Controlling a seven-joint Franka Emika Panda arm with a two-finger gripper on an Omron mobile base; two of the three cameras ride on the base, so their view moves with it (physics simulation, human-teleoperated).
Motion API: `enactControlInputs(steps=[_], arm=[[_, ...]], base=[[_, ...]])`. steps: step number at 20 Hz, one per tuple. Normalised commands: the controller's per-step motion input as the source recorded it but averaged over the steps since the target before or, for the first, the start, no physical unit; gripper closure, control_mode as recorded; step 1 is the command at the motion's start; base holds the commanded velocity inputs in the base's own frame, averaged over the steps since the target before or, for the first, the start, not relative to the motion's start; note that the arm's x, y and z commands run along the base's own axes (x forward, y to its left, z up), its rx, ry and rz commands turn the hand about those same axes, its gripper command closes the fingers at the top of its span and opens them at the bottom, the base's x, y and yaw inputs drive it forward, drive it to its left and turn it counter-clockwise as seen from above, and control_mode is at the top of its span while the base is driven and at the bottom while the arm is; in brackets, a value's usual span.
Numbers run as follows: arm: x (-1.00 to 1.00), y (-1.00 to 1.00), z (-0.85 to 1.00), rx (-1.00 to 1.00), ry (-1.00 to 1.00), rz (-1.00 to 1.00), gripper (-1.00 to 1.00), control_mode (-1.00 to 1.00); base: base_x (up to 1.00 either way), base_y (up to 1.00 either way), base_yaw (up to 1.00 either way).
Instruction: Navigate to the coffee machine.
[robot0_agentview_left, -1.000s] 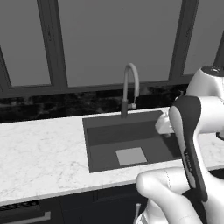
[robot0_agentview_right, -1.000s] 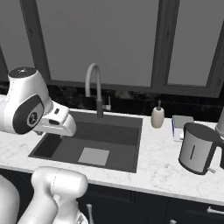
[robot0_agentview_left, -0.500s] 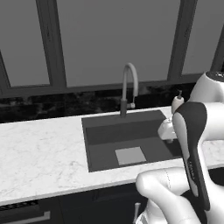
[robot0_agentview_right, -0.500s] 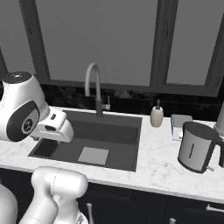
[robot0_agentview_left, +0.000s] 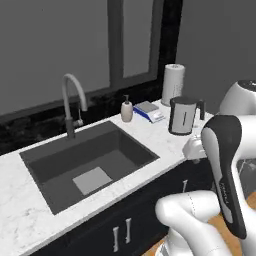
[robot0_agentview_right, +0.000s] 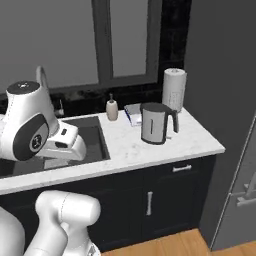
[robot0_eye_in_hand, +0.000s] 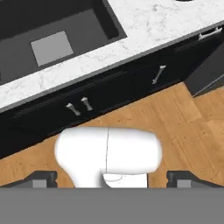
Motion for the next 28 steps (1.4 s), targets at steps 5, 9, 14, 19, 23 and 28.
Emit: enactControlInputs(steps=[5, 9, 14, 19, 23, 28], arm=[[0.00, 0.00, 0.00, 0.00, 0.00, 0.00, -1.00, 1.00], [0.00, 0.00, 0.00, 0.00, 0.00, 0.00, -1.00, 1.00], [0.00, 0.00, 0.00, 0.00, 0.00, 0.00, -1.00, 1.00], [0.00, 0.00, 0.00, 0.00, 0.00, 0.00, -1.00, 1.00], [0.00, 0.00, 0.00, 0.00, 0.00, 0.00, -1.00, 1.00], [0.00, 0.00, 0.00, 0.00, 0.00, 0.00, -1.00, 1.00]], base=[[-0.16, 0.00, -1.00], [-0.12, 0.00, -1.00], [-0.13, 0.00, -1.00], [-0.12, 0.00, -1.00], [-0.11, 0.00, -1.00], [-0.11, 0.00, -1.00]])
